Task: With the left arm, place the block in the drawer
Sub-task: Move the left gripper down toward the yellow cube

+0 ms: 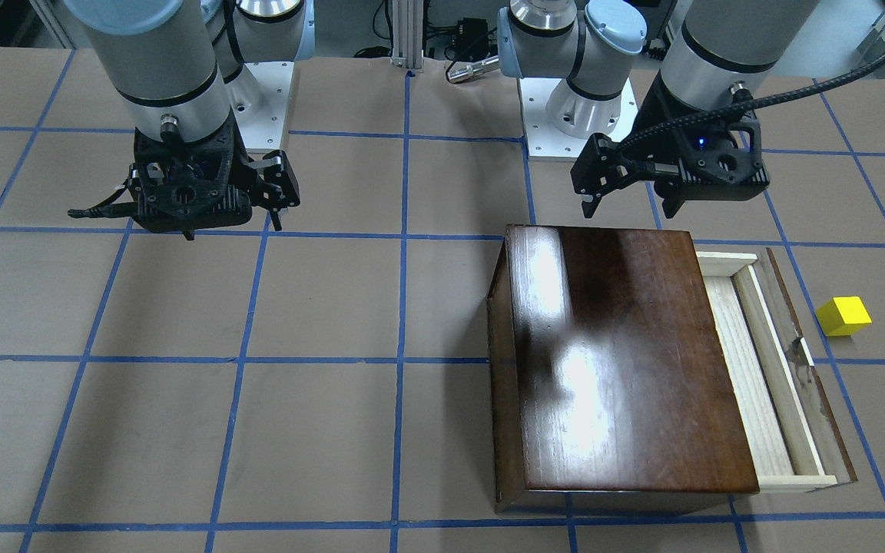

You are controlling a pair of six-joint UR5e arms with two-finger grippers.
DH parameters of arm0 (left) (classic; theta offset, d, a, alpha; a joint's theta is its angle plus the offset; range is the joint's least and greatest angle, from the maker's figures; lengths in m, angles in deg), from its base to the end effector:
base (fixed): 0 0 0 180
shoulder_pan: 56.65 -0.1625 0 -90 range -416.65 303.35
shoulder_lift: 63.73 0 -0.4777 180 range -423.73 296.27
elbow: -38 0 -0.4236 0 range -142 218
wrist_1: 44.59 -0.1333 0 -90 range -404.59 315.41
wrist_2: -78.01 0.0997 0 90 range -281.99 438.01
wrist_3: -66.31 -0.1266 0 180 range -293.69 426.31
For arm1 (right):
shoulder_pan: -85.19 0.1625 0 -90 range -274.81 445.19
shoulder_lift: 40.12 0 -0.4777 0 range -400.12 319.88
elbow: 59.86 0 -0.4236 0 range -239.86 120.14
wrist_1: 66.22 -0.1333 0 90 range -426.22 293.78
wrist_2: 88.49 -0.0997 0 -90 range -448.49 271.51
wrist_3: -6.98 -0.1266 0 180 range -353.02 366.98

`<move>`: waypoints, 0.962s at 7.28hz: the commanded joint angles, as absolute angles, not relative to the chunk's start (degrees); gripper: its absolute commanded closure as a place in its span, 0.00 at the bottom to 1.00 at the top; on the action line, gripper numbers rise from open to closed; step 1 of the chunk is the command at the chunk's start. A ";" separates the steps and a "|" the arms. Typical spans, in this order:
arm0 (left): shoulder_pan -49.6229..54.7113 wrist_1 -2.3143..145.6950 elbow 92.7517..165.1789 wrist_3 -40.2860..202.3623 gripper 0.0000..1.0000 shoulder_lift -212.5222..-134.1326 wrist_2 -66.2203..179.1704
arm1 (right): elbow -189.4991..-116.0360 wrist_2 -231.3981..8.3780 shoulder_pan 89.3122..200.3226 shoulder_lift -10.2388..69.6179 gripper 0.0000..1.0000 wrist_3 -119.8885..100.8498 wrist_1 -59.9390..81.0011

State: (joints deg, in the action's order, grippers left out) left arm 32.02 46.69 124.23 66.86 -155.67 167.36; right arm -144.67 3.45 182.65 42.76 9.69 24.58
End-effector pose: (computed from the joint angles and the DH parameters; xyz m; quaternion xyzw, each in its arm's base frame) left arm -0.1222 -0.5434 0.5278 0.0164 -0.9998 0.0048 0.0056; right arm 0.2032 -0.5581 0.4938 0.0888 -0.9959 -0.0091 0.0173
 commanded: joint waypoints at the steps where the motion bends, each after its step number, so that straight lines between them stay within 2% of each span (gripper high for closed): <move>1: 29.24 46.55 124.22 63.96 0.00 -154.88 167.74 | -144.67 3.45 182.66 42.76 0.00 9.62 24.58; 7: 4.83 53.73 124.04 31.73 0.00 -152.68 169.92 | -144.67 3.45 182.66 42.76 0.00 9.62 24.58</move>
